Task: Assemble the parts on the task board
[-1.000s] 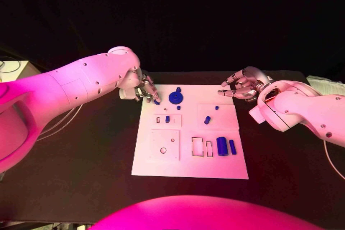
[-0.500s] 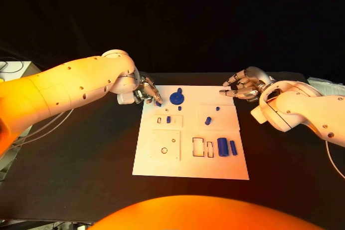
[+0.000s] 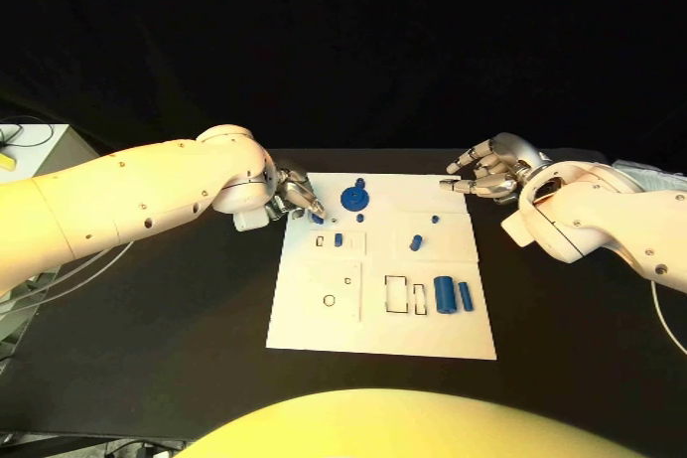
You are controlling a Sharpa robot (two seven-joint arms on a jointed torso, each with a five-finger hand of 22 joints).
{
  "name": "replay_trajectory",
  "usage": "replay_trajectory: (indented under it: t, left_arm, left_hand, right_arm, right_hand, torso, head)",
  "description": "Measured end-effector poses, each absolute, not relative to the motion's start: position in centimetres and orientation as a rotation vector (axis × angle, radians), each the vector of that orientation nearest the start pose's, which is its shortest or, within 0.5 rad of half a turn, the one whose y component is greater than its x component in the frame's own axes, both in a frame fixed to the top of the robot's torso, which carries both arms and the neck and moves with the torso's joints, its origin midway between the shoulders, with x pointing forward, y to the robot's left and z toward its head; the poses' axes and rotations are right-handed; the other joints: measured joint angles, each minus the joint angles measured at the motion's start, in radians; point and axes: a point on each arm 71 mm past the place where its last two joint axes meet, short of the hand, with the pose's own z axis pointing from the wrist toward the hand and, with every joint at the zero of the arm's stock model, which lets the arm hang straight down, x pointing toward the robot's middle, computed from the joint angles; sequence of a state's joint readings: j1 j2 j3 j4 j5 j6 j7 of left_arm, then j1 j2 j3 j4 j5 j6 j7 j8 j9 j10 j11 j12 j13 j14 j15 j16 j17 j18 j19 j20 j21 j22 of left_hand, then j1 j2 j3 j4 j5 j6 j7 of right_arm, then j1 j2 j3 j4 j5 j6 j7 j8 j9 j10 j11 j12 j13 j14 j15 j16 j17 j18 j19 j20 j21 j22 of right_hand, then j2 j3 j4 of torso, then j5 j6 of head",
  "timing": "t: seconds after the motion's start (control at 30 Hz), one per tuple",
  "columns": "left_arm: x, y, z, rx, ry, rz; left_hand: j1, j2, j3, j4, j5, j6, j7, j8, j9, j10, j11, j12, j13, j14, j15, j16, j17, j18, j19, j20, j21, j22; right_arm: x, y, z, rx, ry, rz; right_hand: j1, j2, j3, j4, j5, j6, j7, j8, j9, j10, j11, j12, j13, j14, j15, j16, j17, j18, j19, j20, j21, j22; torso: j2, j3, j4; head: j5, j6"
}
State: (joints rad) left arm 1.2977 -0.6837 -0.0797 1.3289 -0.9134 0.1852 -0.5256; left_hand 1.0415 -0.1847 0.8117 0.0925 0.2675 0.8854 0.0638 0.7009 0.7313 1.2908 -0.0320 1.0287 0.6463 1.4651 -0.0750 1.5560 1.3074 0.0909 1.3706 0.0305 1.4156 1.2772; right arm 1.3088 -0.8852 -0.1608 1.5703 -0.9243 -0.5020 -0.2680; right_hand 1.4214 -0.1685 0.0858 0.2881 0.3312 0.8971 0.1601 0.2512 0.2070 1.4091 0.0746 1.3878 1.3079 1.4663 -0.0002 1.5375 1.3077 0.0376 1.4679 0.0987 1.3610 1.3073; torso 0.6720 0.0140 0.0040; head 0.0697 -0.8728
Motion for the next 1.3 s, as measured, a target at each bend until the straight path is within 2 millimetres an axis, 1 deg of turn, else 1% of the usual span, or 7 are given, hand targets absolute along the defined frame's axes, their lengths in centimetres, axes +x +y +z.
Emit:
replay_trajectory:
  t: [0.27, 0.33, 0.7, 0.73, 0.77, 0.9, 1.3]
  left_arm:
    - [50.9, 18.8, -22.3, -0.258, 2.358, -0.424]
    - [50.8, 18.7, -22.5, -0.247, 2.357, -0.416]
    - [50.6, 18.6, -22.7, -0.174, 2.360, -0.371]
    - [50.6, 18.6, -22.7, -0.168, 2.361, -0.368]
    - [50.6, 18.6, -22.7, -0.164, 2.362, -0.365]
    - [50.5, 18.4, -22.8, -0.143, 2.367, -0.357]
    - [50.3, 18.0, -22.9, -0.109, 2.372, -0.348]
  left_hand:
    - [-0.014, -0.004, 0.004, 0.004, 0.000, 0.008, -0.002, 0.008, 0.000, 0.004, -0.003, -0.011, -0.032, 0.000, -0.007, 0.000, 0.000, 0.000, 0.000, 0.000, 0.000, -0.001]
    - [-0.021, 0.000, 0.004, 0.004, 0.000, 0.009, -0.002, 0.012, 0.000, 0.004, -0.004, -0.016, -0.039, 0.000, -0.007, 0.000, 0.000, 0.000, 0.000, 0.000, 0.000, -0.001]
    - [-0.031, -0.002, 0.006, 0.005, 0.007, 0.017, -0.003, 0.021, 0.000, 0.013, -0.012, -0.021, -0.050, 0.000, -0.014, 0.000, 0.000, 0.000, 0.004, -0.004, 0.000, -0.004]
    - [-0.031, -0.002, 0.020, -0.006, 0.007, 0.017, -0.003, 0.022, 0.000, 0.013, -0.012, -0.021, -0.050, 0.000, -0.014, 0.000, 0.000, 0.000, 0.004, -0.004, 0.000, -0.004]
    - [-0.033, -0.004, 0.040, -0.024, 0.007, 0.017, -0.003, 0.023, 0.000, 0.015, -0.014, -0.021, -0.051, 0.000, -0.014, 0.000, 0.000, 0.000, 0.004, -0.004, 0.000, -0.004]
    - [-0.037, 0.000, 0.040, -0.024, 0.007, 0.017, -0.004, 0.031, 0.000, 0.018, -0.014, -0.021, -0.051, 0.000, -0.014, 0.000, 0.000, 0.000, 0.007, -0.007, 0.000, -0.004]
    - [-0.040, -0.004, 0.040, -0.024, 0.006, 0.017, -0.004, 0.032, 0.000, 0.023, -0.016, -0.030, -0.060, 0.000, -0.014, 0.000, 0.000, 0.000, 0.007, -0.007, 0.000, -0.004]
  right_arm:
    - [48.6, -23.2, -18.1, 0.503, 1.734, 0.657]
    - [48.6, -23.2, -18.2, 0.504, 1.735, 0.657]
    - [48.6, -23.3, -18.3, 0.505, 1.738, 0.655]
    - [48.6, -23.2, -18.4, 0.505, 1.738, 0.655]
    - [48.6, -23.2, -18.4, 0.505, 1.739, 0.655]
    - [48.5, -23.2, -18.4, 0.505, 1.740, 0.655]
    - [48.5, -23.2, -18.5, 0.505, 1.739, 0.655]
  right_hand:
    - [0.000, 0.000, 0.000, 0.000, 0.000, 0.000, 0.000, 0.000, 0.000, 0.000, 0.000, 0.000, 0.000, 0.000, 0.000, 0.000, 0.000, 0.000, 0.000, 0.000, 0.000, 0.000]
    - [0.000, 0.000, 0.000, 0.000, 0.000, 0.000, 0.000, 0.000, 0.000, 0.000, 0.000, 0.000, 0.000, 0.000, 0.000, 0.000, 0.000, 0.000, 0.000, 0.000, 0.000, 0.000]
    - [0.000, 0.000, 0.000, 0.000, 0.000, 0.000, 0.000, 0.000, 0.000, 0.000, 0.000, 0.000, 0.000, 0.000, 0.000, 0.000, 0.000, 0.000, 0.000, 0.000, 0.000, 0.000]
    - [0.000, 0.000, 0.000, 0.000, 0.000, 0.000, 0.000, 0.000, 0.000, 0.000, 0.000, 0.000, 0.000, 0.000, 0.000, 0.000, 0.000, 0.000, 0.000, 0.000, 0.000, 0.000]
    - [0.000, 0.000, 0.000, 0.000, 0.000, 0.000, 0.000, 0.000, 0.000, 0.000, 0.000, 0.000, 0.000, 0.000, 0.000, 0.000, 0.000, 0.000, 0.000, 0.000, 0.000, 0.000]
    - [0.000, 0.000, 0.000, 0.000, 0.000, 0.000, 0.000, 0.000, 0.000, 0.000, 0.000, 0.000, 0.000, 0.000, 0.000, 0.000, 0.000, 0.000, 0.000, 0.000, 0.000, 0.001]
    - [0.000, 0.000, 0.000, 0.000, 0.006, 0.000, 0.000, 0.004, -0.001, 0.000, 0.000, 0.000, 0.000, 0.000, 0.000, -0.004, 0.000, 0.000, 0.000, 0.000, 0.000, 0.001]
  torso:
    - [-0.002, -0.0006, 0.0010]
    - [-0.001, -0.0005, 0.0006]
    - [0.001, 0.0016, 0.0008]
    - [0.001, 0.0017, 0.0012]
    - [0.001, 0.0017, 0.0012]
    - [0.001, 0.0016, 0.0012]
    - [0.000, 0.0007, 0.0006]
  head:
    - [0.003, 0.000]
    - [0.004, 0.000]
    - [0.005, 0.000]
    - [0.005, 0.000]
    - [0.006, 0.000]
    - [0.006, 0.000]
    - [0.007, 0.000]
